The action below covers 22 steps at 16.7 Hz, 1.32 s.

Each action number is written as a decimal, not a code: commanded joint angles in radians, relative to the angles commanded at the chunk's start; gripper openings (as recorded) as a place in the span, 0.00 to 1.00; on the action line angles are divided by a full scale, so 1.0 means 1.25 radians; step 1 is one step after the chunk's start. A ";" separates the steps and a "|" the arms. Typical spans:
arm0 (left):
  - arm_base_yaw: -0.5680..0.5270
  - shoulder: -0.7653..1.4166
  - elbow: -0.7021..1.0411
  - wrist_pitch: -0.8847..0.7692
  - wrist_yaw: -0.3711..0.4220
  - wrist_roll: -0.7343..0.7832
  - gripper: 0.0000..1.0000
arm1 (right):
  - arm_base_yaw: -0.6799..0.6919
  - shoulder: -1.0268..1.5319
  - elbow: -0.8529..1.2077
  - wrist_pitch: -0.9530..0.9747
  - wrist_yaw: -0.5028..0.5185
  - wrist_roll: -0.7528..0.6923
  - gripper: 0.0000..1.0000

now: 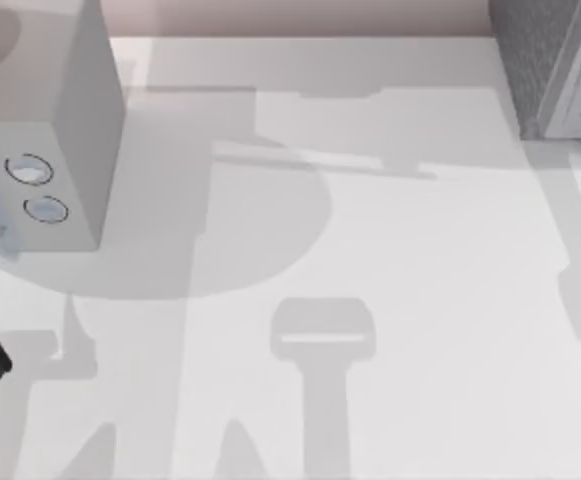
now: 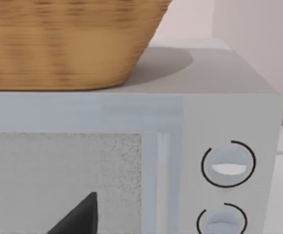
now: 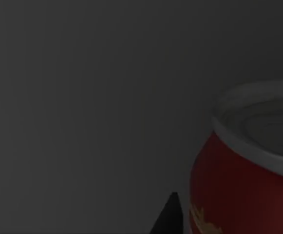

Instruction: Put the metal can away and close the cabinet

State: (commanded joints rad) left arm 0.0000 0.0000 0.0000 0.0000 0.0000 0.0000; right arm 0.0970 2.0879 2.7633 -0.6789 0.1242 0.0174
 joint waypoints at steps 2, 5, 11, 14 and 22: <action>0.000 0.000 0.000 0.000 0.000 0.000 1.00 | 0.000 0.000 0.000 0.000 0.000 0.000 0.53; 0.000 0.000 0.000 0.000 0.000 0.000 1.00 | 0.000 0.000 0.000 0.000 0.000 0.000 0.75; 0.000 0.000 0.000 0.000 0.000 0.000 1.00 | 0.000 0.000 0.000 0.000 0.000 0.000 1.00; 0.000 0.000 0.000 0.000 0.000 0.000 1.00 | 0.000 0.000 0.000 0.000 0.000 0.000 1.00; 0.000 0.000 0.000 0.000 0.000 0.000 1.00 | -0.004 -0.068 -0.012 0.050 -0.004 -0.014 1.00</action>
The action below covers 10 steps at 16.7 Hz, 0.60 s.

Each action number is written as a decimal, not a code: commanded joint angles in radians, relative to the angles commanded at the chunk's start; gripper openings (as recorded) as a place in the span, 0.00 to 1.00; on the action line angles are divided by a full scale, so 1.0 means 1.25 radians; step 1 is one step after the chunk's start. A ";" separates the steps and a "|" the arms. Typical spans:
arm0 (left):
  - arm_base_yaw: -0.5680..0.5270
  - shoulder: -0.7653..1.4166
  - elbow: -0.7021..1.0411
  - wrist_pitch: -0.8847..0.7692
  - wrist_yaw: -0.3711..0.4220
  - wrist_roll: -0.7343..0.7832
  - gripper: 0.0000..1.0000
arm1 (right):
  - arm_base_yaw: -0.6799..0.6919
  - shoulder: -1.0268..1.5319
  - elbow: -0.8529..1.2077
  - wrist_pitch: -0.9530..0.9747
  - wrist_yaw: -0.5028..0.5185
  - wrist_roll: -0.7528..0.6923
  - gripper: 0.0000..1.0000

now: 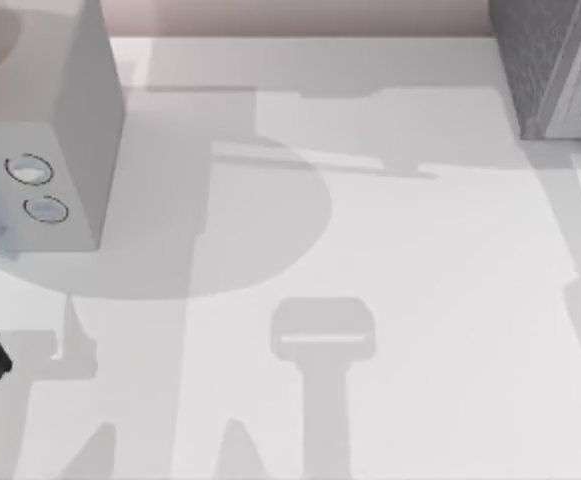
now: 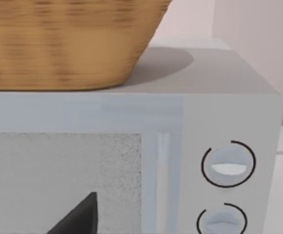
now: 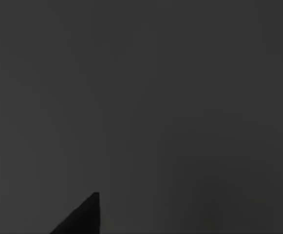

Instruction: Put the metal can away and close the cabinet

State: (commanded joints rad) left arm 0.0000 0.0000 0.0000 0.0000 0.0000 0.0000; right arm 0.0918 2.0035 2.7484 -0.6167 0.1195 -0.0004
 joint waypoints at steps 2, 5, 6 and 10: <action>0.000 0.000 0.000 0.000 0.000 0.000 1.00 | -0.004 -0.071 -0.031 0.043 -0.007 -0.013 1.00; 0.000 0.000 0.000 0.000 0.000 0.000 1.00 | -0.007 -0.195 -0.124 0.107 -0.025 -0.033 1.00; 0.000 0.000 0.000 0.000 0.000 0.000 1.00 | -0.009 -0.239 -0.167 0.126 -0.032 -0.038 1.00; 0.000 0.000 0.000 0.000 0.000 0.000 1.00 | -0.014 -0.419 -0.401 0.188 -0.059 -0.049 1.00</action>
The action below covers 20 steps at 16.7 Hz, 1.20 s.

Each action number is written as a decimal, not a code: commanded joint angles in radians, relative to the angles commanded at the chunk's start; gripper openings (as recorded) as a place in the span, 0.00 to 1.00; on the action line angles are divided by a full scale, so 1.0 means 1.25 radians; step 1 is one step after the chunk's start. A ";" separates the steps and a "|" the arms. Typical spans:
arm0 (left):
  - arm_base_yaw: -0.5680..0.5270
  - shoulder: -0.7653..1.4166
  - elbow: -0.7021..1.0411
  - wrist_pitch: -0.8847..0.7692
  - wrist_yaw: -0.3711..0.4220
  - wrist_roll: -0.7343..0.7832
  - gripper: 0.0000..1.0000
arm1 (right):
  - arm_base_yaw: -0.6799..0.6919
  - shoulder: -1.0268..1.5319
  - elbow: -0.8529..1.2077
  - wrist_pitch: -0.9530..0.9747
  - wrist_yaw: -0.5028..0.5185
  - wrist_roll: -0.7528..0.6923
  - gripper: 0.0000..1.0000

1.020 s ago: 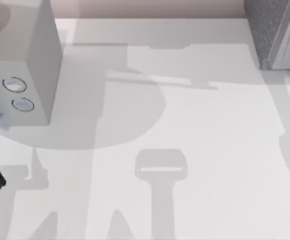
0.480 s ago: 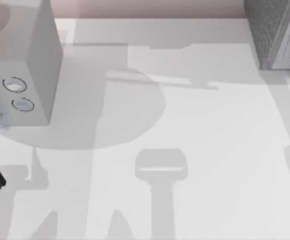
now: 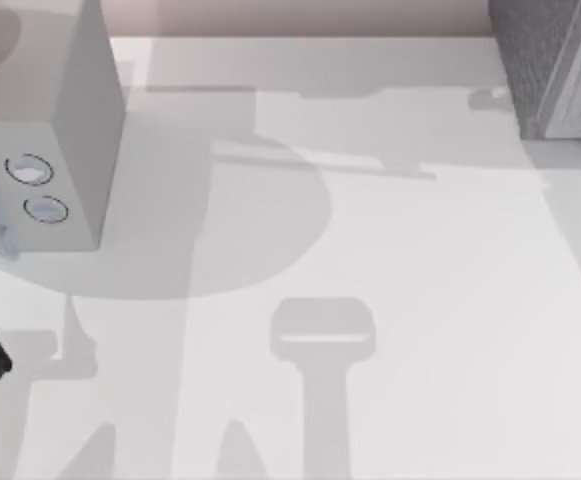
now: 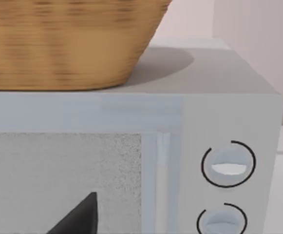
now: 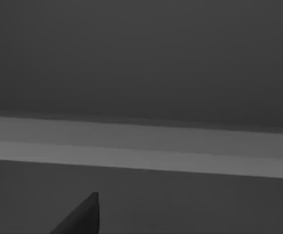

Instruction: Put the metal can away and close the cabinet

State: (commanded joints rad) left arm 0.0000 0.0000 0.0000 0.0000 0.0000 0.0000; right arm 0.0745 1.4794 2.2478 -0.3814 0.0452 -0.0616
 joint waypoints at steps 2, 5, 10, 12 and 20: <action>0.000 0.000 0.000 0.000 0.000 0.000 1.00 | -0.004 -0.090 -0.143 0.025 -0.013 0.000 1.00; 0.000 0.000 0.000 0.000 0.000 0.000 1.00 | -0.011 -0.227 -0.372 0.061 -0.028 0.003 1.00; 0.000 0.000 0.000 0.000 0.000 0.000 1.00 | -0.024 -0.473 -0.758 0.127 -0.046 0.010 1.00; 0.000 0.000 0.000 0.000 0.000 0.000 1.00 | -0.029 -0.575 -0.908 0.155 -0.051 0.013 1.00; 0.000 0.000 0.000 0.000 0.000 0.000 1.00 | -0.047 -0.942 -1.434 0.254 -0.051 0.029 1.00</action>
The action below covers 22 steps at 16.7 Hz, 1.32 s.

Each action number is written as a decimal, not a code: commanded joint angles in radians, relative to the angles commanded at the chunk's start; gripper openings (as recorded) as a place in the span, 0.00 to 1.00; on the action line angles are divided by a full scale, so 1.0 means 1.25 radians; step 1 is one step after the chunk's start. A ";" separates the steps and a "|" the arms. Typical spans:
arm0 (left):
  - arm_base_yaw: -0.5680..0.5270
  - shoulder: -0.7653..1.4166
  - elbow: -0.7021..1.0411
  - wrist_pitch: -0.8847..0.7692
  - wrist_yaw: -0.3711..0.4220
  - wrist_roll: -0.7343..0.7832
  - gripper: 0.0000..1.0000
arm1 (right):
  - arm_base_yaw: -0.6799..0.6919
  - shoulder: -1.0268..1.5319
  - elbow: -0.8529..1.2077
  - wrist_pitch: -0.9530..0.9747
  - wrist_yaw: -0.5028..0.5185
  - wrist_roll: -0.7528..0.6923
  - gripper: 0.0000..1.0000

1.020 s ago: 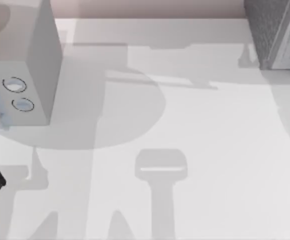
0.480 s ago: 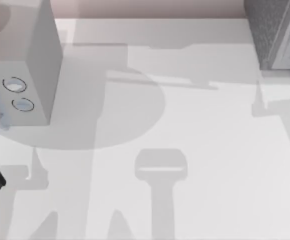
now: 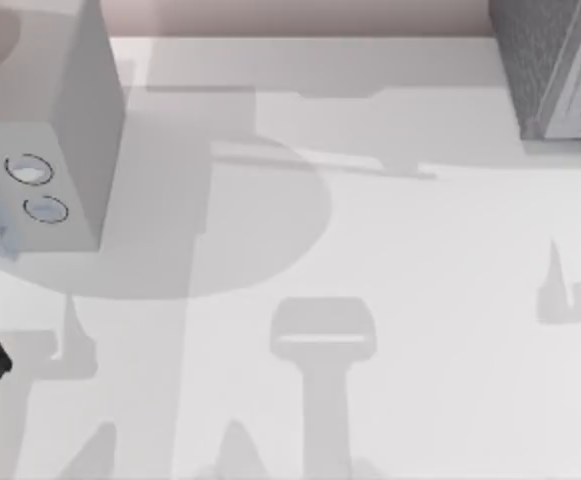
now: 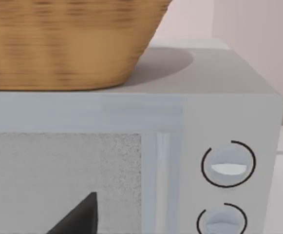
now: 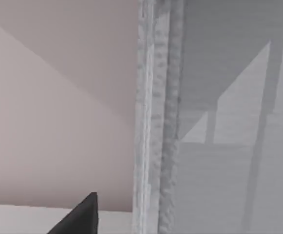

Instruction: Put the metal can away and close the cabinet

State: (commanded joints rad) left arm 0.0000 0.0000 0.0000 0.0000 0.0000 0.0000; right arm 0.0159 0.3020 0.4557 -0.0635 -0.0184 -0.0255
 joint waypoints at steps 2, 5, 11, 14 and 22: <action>0.000 0.000 0.000 0.000 0.000 0.000 1.00 | -0.004 -0.072 -0.104 0.018 0.003 0.005 1.00; 0.000 0.000 0.000 0.000 0.000 0.000 1.00 | -0.008 -0.158 -0.232 0.037 0.008 0.011 1.00; 0.000 0.000 0.000 0.000 0.000 0.000 1.00 | -0.013 -0.240 -0.361 0.051 0.015 0.020 1.00; 0.000 0.000 0.000 0.000 0.000 0.000 1.00 | -0.013 -0.242 -0.365 0.051 0.015 0.020 1.00; 0.000 0.000 0.000 0.000 0.000 0.000 1.00 | -0.057 -0.170 -0.343 0.110 -0.035 0.024 1.00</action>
State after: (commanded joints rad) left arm 0.0000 0.0000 0.0000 0.0000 0.0000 0.0000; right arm -0.0555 0.0894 0.0272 0.0744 -0.0627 0.0041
